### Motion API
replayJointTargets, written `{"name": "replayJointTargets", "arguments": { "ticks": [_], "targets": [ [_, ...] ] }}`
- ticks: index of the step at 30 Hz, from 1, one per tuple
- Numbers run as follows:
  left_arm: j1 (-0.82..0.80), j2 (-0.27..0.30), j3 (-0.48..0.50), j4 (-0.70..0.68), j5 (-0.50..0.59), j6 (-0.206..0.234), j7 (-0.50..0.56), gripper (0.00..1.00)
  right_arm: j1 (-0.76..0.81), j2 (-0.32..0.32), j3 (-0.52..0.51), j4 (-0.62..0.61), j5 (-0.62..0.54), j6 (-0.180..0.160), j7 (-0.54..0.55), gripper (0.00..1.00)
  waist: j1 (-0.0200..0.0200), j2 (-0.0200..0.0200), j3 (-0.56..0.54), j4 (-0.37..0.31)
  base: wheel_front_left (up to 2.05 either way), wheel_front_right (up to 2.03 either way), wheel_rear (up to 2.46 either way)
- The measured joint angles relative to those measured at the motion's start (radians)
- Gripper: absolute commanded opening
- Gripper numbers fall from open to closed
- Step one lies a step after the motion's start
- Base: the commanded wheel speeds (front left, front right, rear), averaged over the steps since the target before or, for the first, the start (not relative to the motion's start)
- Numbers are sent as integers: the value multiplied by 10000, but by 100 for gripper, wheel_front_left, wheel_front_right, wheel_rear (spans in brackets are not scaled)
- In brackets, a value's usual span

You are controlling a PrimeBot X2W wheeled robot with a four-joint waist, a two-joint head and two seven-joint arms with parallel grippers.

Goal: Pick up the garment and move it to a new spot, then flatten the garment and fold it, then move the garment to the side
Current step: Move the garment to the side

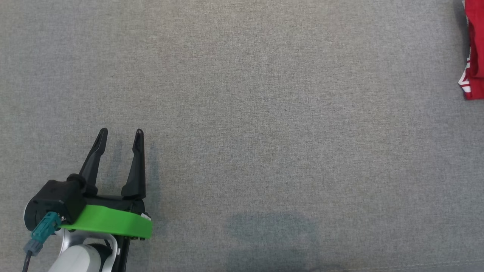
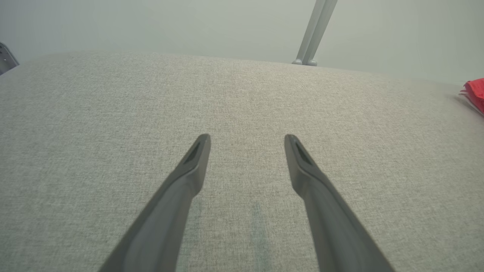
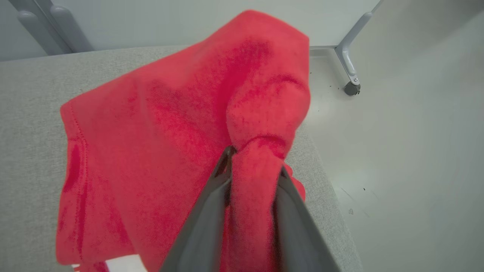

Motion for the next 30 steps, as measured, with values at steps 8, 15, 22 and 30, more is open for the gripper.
{"name": "replayJointTargets", "arguments": {
  "ticks": [8, 15, 22, 30],
  "targets": [
    [24, -13, -65, 31, -4, 42, 54, 100, 248, 286, -474, 1137, -1503, 0, -1735, 100, 0, 0, -69, -2, 0, 0, 0],
    [97, -38, -109, 102, -63, 46, 38, 100, 690, 362, -759, 2042, -2368, 0, -2777, 100, 0, 0, -346, -40, 0, 0, 0],
    [207, -59, -61, 155, -69, 58, -232, 100, 834, 598, -650, 2142, -2491, 0, -4123, 100, 0, 0, -859, -89, 0, 0, 0],
    [683, -59, 431, 591, -10, 564, -635, 100, 2208, 890, 454, -203, -1645, 0, -5793, 100, 0, 0, -1723, -132, 0, 0, 0]
  ]
}}
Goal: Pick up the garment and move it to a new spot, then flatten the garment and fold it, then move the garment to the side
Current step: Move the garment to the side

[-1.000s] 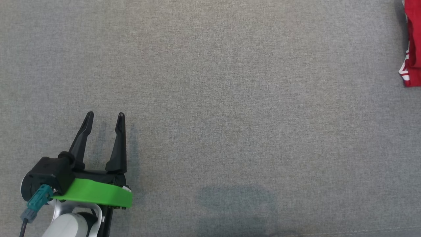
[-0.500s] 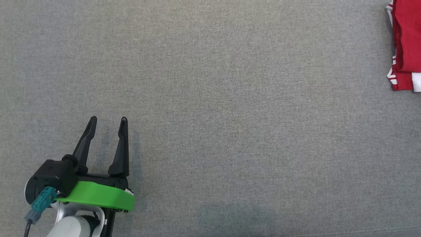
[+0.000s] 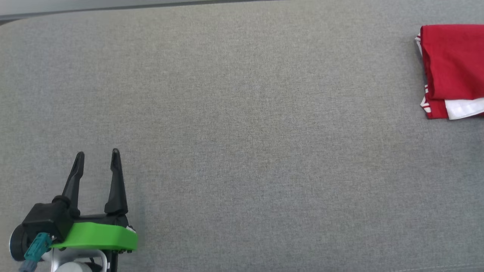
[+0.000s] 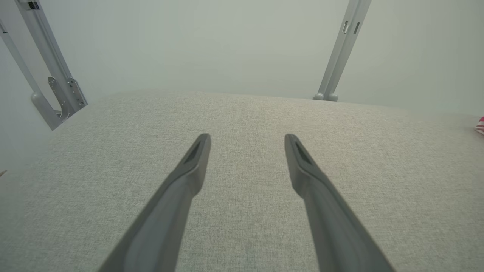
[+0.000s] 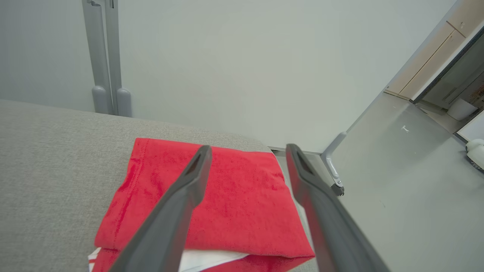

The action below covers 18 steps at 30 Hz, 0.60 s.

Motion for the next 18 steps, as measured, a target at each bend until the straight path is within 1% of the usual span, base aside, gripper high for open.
{"name": "replayJointTargets", "arguments": {
  "ticks": [5, 8, 10, 12, 14, 17, 18],
  "targets": [
    [506, 73, 261, 257, 102, 142, -186, 100, 1822, 646, 29, -2192, 418, 0, -307, 100, 0, 0, -651, -3, 0, 0, 0],
    [755, 79, 376, 447, 105, 130, -251, 100, 3080, 1310, -165, -3444, 430, -2, -472, 100, 0, -1, -1039, 28, 0, 0, 0],
    [912, 67, 537, 616, 115, 77, -330, 100, 3759, 1766, -102, -4203, 372, 0, -742, 100, -1, -1, -1270, 64, 0, 0, 0],
    [1054, 31, 658, 817, 115, -65, -337, 100, 4383, 2217, -23, -4638, 174, 0, -1057, 100, -1, -1, -1467, 110, 0, 0, 0],
    [1141, -44, 738, 970, 138, -219, -351, 100, 4901, 2612, 90, -4798, -4, 0, -1371, 100, 0, 0, -1604, 179, 0, 0, 0],
    [1158, -253, 882, 1275, 234, -502, -382, 100, 5541, 3081, 311, -4757, -437, 0, -1860, 100, 0, -1, -1734, 328, 0, 0, 0],
    [1171, -408, 993, 1471, 397, -734, -397, 100, 5817, 3440, 355, -4556, -587, 0, -2127, 100, -1, -1, -1825, 418, 0, 0, 0]
  ]
}}
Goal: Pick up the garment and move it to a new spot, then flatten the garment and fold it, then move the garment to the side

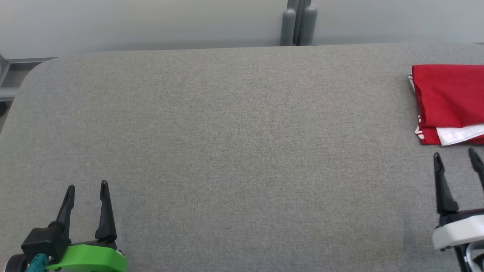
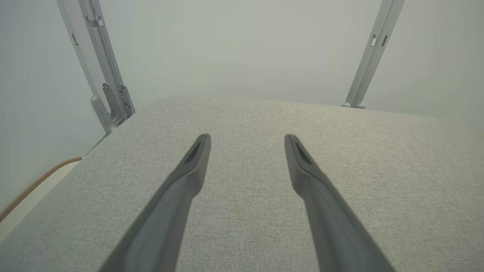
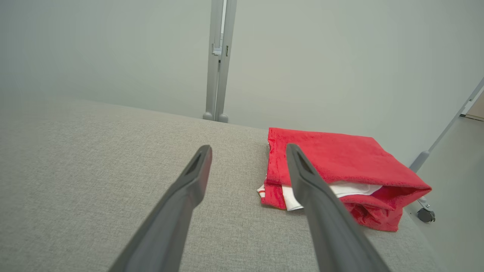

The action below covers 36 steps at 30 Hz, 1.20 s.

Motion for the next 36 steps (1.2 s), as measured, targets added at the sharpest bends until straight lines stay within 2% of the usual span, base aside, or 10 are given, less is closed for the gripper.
{"name": "replayJointTargets", "arguments": {
  "ticks": [2, 7, 13, 25, 34, 36],
  "targets": [
    [92, -173, 176, 247, 142, -173, 2, 100, 174, 403, 167, 253, 94, 0, -242, 100, 0, 0, -109, 72, 0, 0, 0],
    [249, -604, 512, 698, 499, -642, 0, 100, 520, 915, 380, 897, -339, 0, -481, 100, 0, 0, -376, 237, 0, 0, 0],
    [423, -959, 1022, 1064, 938, -1129, 0, 100, 529, 1446, 35, 510, -836, 0, -512, 100, 0, 0, -590, 338, 0, 0, 0],
    [551, -1511, 1488, 1708, 1605, -2232, -13, 100, 848, 1801, -349, 182, -1185, 0, -512, 100, 0, 0, -1124, 481, 0, 0, 0],
    [556, -1835, 1908, 2002, 1962, -2648, -13, 100, 997, 2004, -949, 232, -1285, 0, -512, 100, 0, 0, -1316, 322, 0, 0, 0],
    [558, -1893, 1988, 2029, 2025, -2709, -13, 100, 1021, 1967, -1051, 376, -1864, -2, -514, 100, 0, 0, -1339, 288, 0, 0, 0]
  ]
}}
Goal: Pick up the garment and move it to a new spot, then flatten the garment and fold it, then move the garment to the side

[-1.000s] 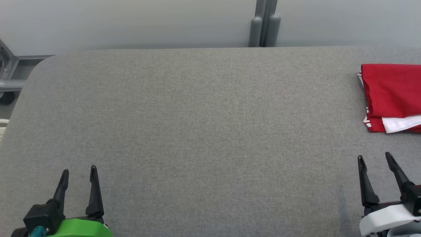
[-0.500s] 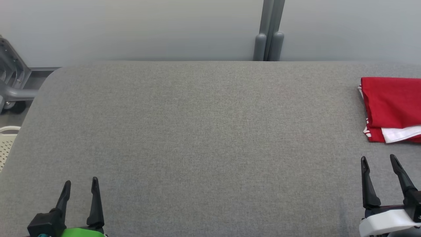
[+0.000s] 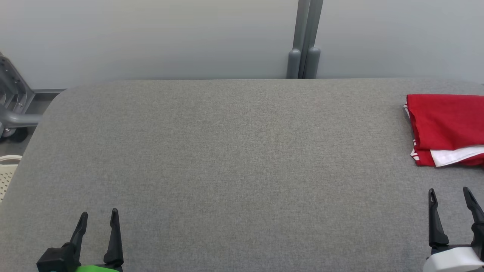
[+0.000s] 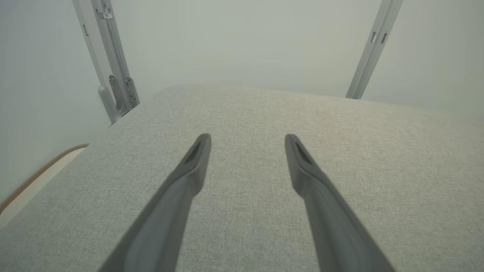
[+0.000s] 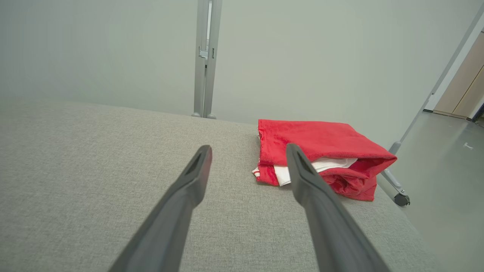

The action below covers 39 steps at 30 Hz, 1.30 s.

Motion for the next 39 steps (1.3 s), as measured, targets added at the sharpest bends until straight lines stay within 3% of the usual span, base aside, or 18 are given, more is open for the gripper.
{"name": "replayJointTargets", "arguments": {
  "ticks": [21, 35, 36, 39],
  "targets": [
    [28, -489, 619, 199, 568, -445, 0, 100, -83, 144, -63, 63, -90, 2, 0, 100, 0, 0, -79, -82, 0, 0, 0],
    [69, -610, 652, 341, 619, -485, 0, 100, -27, 255, -90, 207, -115, 4, 8, 100, 0, 0, -88, -156, 0, 0, 0],
    [69, -612, 658, 341, 621, -485, 0, 0, -29, 253, -81, 198, -115, 4, 8, 0, 0, 0, -85, -163, 0, 0, 0],
    [86, -669, 591, 587, 608, -487, 2, 0, -15, 357, -71, 454, -107, 4, 21, 0, 0, 0, -83, -169, 0, 0, 0]
  ]
}}
